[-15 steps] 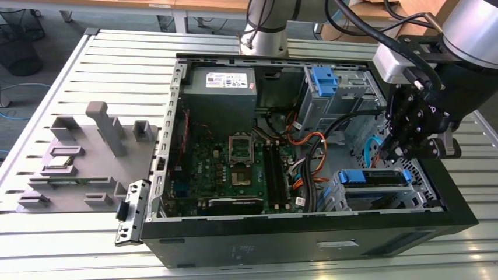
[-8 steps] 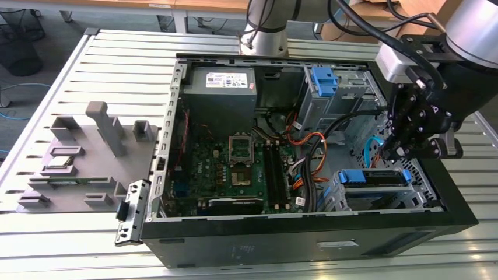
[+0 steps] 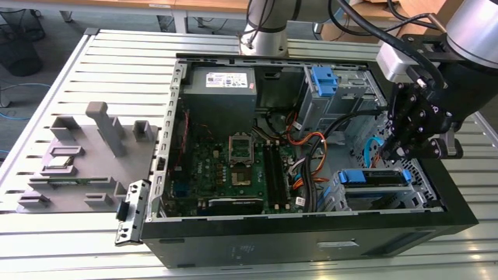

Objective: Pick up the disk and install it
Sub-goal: 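Insert the first disk wire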

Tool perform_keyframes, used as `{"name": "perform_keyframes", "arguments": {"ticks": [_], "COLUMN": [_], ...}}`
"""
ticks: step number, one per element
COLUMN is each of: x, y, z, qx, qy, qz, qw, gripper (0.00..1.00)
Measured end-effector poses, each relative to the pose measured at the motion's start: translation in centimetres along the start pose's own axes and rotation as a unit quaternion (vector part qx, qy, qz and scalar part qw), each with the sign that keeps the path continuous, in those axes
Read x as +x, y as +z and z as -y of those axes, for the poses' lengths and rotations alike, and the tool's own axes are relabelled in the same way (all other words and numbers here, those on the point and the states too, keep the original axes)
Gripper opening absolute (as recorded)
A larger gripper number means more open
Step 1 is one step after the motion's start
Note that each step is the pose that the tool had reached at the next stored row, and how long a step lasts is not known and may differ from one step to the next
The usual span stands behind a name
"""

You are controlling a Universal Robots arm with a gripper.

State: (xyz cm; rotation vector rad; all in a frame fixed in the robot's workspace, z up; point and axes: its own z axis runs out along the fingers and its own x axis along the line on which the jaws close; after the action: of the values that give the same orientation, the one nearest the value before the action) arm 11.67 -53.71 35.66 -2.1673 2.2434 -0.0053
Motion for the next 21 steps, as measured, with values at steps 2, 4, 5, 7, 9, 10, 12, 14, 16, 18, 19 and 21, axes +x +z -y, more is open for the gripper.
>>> {"name": "perform_keyframes", "arguments": {"ticks": [2,4,5,7,9,10,12,14,16,18,19,21], "x": [0.01,0.05,0.06,0.08,0.08,0.08,0.09,0.09,0.09,0.10,0.10,0.10], "y": [0.01,0.00,0.00,0.00,0.00,0.00,0.00,0.00,0.00,0.00,0.00,0.00], "z": [0.00,0.00,0.00,0.00,0.00,0.00,0.00,0.00,0.00,0.00,0.00,0.00], "qx": [0.0000,0.0000,0.0000,0.0000,0.0000,0.0000,0.0000,0.0000,0.0000,0.0000,0.0000,0.0000], "qy": [0.000,0.000,0.000,0.000,0.000,0.000,0.000,0.000,0.000,0.000,0.000,0.000], "qz": [0.0001,0.0002,0.0002,0.0003,0.0002,0.0003,0.0003,0.0003,0.0003,0.0003,0.0003,0.0003], "qw": [1.0000,1.0000,1.0000,1.0000,1.0000,1.0000,1.0000,1.0000,1.0000,1.0000,1.0000,1.0000], "gripper": [0.24,0.25,0.25,0.37,0.42,0.42,0.49,0.49,0.49,0.41,0.35,0.29]}}
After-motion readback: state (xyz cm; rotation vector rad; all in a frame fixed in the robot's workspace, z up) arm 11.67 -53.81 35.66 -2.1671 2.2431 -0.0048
